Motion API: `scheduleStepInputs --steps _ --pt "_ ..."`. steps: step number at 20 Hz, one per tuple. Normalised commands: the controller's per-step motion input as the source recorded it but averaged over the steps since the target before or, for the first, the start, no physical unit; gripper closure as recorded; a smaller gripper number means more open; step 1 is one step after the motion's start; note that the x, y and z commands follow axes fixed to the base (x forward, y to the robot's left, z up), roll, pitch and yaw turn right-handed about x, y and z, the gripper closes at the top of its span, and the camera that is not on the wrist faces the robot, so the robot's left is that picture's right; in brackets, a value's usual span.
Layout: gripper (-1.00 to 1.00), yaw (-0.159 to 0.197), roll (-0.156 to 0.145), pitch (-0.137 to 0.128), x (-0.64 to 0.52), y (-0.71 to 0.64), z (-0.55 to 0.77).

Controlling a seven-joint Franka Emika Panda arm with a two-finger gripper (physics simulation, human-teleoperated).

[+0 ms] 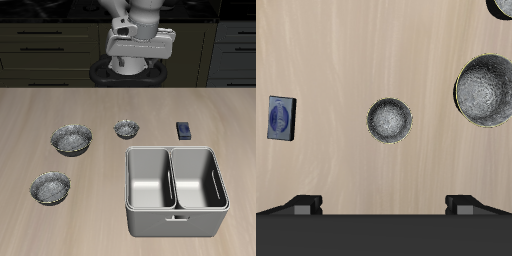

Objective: Place the cream cheese in the smallest bowl

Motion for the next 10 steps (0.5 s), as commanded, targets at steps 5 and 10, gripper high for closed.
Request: scheduleStepInputs --steps 5,10 --pt "-1.0 -0.01 -0.03 0.009 0.1 0.31 -0.2" --pt "-1.0 0.004 0.057 -0.021 0.08 0.45 0.01"
